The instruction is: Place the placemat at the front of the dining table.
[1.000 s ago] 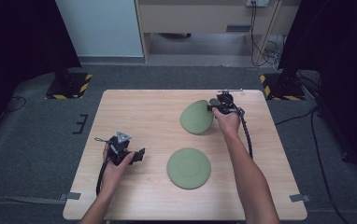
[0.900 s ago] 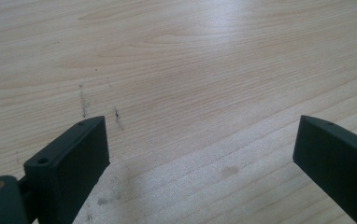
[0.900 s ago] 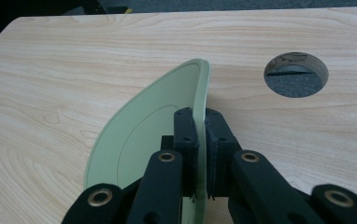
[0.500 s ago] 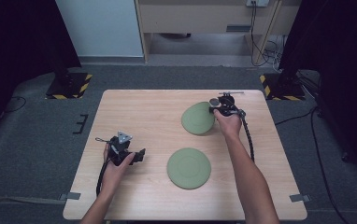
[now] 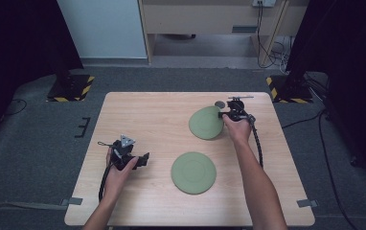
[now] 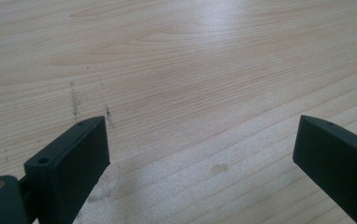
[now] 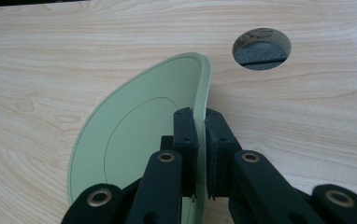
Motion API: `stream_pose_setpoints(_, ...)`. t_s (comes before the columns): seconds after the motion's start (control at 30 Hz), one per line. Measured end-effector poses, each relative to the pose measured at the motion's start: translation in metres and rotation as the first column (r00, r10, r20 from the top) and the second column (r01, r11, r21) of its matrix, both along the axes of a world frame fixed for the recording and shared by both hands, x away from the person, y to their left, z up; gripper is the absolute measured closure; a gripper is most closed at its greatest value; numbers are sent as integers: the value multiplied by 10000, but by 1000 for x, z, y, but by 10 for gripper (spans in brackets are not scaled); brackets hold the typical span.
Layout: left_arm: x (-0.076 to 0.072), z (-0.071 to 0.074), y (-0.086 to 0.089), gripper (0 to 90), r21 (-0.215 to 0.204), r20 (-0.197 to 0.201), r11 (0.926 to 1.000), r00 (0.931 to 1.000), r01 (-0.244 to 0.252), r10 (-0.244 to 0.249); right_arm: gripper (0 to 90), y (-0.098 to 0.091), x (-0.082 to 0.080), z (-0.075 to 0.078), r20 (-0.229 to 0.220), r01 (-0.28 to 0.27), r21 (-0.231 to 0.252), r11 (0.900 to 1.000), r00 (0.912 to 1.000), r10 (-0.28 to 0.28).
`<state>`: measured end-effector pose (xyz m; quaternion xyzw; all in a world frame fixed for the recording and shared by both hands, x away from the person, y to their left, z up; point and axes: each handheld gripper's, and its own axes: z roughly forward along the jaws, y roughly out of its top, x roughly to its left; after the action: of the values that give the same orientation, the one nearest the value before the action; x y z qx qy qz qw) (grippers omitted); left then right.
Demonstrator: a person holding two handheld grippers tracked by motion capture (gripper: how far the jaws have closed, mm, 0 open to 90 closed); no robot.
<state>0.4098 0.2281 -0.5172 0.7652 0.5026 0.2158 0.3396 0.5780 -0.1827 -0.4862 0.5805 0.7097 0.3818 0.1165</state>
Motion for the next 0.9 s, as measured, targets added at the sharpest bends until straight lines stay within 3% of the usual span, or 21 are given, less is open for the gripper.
stream_pose_setpoints(0.9,0,0,-2,30,32,21,10000,10000,53,-53,836,-7,1,-6,-119,53,-282,9996,9999,-56)
